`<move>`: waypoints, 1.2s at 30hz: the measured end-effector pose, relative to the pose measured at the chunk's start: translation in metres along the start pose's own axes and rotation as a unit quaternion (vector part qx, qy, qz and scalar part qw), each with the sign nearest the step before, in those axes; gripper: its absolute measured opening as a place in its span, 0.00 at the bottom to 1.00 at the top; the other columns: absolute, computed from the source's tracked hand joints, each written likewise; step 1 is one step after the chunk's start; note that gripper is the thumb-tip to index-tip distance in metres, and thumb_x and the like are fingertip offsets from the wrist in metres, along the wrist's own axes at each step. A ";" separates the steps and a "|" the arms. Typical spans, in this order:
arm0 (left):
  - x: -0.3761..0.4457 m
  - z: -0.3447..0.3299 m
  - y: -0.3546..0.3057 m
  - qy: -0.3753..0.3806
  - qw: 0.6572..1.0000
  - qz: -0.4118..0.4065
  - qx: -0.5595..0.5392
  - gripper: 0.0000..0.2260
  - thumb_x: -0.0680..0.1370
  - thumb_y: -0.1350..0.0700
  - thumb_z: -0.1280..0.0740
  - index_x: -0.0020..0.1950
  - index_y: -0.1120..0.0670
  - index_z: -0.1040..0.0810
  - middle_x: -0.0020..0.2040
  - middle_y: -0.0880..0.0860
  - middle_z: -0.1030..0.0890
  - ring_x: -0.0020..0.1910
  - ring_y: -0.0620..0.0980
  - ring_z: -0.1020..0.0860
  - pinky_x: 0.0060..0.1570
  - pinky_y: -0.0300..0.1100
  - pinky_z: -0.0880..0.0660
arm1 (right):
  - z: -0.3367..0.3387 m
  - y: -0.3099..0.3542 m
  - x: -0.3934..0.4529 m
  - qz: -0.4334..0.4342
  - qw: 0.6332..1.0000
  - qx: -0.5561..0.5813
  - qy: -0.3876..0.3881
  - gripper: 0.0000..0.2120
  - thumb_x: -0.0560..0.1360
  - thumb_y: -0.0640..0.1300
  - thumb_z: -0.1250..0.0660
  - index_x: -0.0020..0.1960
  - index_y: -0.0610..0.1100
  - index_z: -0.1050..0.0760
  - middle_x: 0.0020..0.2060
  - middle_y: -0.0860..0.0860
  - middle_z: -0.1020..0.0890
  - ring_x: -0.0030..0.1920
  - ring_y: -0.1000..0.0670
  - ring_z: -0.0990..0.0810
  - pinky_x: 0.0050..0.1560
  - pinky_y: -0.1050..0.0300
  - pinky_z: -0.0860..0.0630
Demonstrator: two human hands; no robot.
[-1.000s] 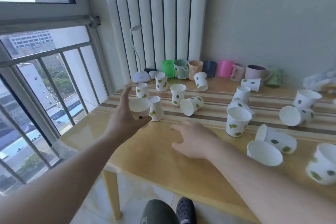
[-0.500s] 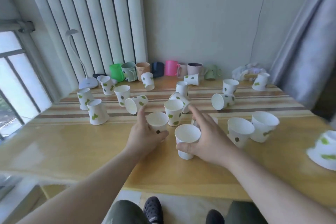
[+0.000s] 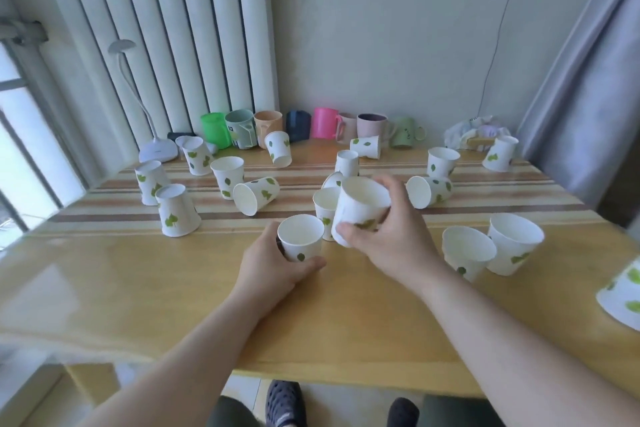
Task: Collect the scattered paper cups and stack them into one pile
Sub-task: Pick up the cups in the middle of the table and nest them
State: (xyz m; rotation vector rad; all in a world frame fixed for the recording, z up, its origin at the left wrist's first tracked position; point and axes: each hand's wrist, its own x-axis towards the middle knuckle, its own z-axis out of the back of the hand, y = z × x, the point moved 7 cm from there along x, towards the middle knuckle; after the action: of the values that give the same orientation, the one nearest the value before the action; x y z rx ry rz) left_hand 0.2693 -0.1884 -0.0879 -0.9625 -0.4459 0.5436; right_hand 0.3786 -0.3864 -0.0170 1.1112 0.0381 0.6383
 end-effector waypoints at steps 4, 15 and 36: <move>0.002 0.000 0.003 0.000 1.000 -0.004 -0.009 0.29 0.65 0.45 0.14 0.63 0.40 0.21 0.54 0.38 0.14 0.55 0.37 0.19 0.51 0.40 0.23 | -0.016 0.054 0.029 0.071 0.997 -0.002 0.014 0.39 0.69 0.52 0.17 0.74 0.59 0.33 0.53 0.57 0.18 0.49 0.53 0.20 0.51 0.55 0.21; 0.005 -0.003 0.007 0.009 1.000 -0.003 0.022 0.19 0.68 0.50 0.18 0.55 0.41 0.21 0.47 0.36 0.14 0.46 0.41 0.17 0.45 0.44 0.21 | -0.080 0.023 0.023 0.070 0.970 -0.192 0.132 0.44 0.72 0.65 0.24 0.82 0.55 0.36 0.76 0.56 0.29 0.76 0.46 0.37 0.76 0.46 0.34; 0.007 -0.011 0.001 0.036 0.993 -0.009 0.111 0.28 0.66 0.43 0.15 0.61 0.45 0.22 0.52 0.39 0.17 0.56 0.50 0.20 0.48 0.45 0.27 | -0.016 -0.038 0.038 -0.040 0.864 -0.477 0.155 0.26 0.78 0.40 0.33 0.74 0.45 0.36 0.60 0.45 0.22 0.66 0.37 0.26 0.52 0.46 0.29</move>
State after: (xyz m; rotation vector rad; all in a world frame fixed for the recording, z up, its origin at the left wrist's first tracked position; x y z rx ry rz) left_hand 0.2811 -0.1904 -0.0929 -0.7610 -0.3207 0.5288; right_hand 0.4215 -0.3656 -0.0454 0.0383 0.0376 0.6389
